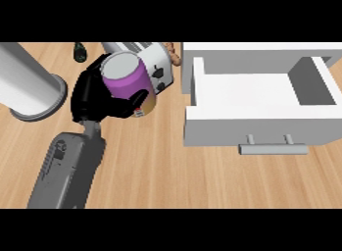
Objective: Pick up the can, place it into the drawer and close the drawer
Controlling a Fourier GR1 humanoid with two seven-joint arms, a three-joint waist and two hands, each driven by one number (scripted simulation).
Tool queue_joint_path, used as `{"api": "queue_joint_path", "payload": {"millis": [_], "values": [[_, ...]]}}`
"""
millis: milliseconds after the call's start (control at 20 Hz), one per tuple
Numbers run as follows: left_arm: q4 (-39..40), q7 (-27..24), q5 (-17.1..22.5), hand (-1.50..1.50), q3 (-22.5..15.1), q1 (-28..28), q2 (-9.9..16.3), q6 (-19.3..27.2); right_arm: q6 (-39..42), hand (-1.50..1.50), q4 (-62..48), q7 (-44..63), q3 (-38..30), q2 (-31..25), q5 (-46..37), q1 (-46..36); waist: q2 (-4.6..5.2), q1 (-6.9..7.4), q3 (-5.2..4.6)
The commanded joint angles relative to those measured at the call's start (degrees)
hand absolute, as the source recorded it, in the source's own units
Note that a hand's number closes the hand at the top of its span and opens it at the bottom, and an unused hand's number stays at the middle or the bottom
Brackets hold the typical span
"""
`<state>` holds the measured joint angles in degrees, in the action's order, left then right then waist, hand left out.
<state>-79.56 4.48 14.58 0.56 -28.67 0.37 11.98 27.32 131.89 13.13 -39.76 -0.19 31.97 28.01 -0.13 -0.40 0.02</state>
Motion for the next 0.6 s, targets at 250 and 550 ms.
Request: {"api": "queue_joint_path", "payload": {"millis": [250, 550], "values": [[1.62, 6.27, -2.60, 1.50, -2.12, -11.16, -0.24, 6.53, -2.95, -1.50, 4.17, 5.19, -0.83, -1.00, 2.72, -1.40, 0.12, -0.23, -0.03], [7.93, 8.45, -1.20, 1.50, -6.82, -22.81, -0.37, 16.92, -1.32, -1.50, -0.63, -1.16, 3.35, 0.16, -1.77, -0.85, 0.11, -0.73, 0.02]]}}
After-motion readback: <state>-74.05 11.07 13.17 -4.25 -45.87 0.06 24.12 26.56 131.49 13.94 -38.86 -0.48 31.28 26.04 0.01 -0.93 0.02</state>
